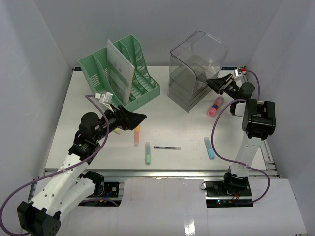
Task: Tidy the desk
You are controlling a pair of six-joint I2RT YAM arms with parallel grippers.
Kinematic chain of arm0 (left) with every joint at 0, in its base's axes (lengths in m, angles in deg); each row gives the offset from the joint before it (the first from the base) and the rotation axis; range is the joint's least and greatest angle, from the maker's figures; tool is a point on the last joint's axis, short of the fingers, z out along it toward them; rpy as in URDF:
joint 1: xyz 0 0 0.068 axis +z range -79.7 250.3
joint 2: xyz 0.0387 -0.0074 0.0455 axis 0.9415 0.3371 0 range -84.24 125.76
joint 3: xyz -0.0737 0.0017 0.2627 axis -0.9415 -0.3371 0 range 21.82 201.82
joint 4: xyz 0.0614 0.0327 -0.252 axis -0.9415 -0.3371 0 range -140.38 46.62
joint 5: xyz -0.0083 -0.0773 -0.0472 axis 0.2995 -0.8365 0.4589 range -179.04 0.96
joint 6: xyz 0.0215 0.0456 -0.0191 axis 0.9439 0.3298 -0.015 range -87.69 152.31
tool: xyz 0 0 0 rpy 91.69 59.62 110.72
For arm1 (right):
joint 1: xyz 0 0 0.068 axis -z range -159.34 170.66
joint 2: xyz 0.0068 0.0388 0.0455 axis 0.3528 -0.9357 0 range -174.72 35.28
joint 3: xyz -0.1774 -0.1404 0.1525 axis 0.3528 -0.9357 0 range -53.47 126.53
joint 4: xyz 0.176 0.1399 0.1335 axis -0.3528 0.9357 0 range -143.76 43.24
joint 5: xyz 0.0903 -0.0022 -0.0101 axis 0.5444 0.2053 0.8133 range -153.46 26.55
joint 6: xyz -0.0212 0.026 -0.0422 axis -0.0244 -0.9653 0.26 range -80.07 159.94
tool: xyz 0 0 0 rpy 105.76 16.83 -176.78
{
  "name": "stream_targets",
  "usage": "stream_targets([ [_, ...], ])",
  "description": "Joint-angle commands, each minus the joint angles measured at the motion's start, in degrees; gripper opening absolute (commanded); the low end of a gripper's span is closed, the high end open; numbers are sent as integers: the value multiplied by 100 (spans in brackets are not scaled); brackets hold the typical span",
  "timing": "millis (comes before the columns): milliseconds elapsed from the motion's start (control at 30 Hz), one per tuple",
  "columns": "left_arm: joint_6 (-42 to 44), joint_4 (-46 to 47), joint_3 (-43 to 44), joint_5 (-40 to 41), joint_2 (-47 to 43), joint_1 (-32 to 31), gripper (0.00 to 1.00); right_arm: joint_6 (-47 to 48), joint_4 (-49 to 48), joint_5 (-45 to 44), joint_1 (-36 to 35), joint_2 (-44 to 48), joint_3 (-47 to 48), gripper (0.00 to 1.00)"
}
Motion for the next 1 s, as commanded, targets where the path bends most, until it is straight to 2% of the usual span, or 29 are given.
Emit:
stream_targets([
  [0,-65,119,229,37,-32,5,98,138,3,-113,-96,-67,207,41],
  [233,-183,109,263,31,76,-1,98,154,85,-170,-120,-55,156,35],
  [567,-378,488,320,95,667,-164,98,41,31,-182,-116,-33,161,19],
  [733,-143,913,547,278,1238,-558,98,-85,-83,-190,-97,118,19,11],
  [967,545,1470,1042,381,2015,-1044,98,-361,-325,-37,83,549,-310,9],
])
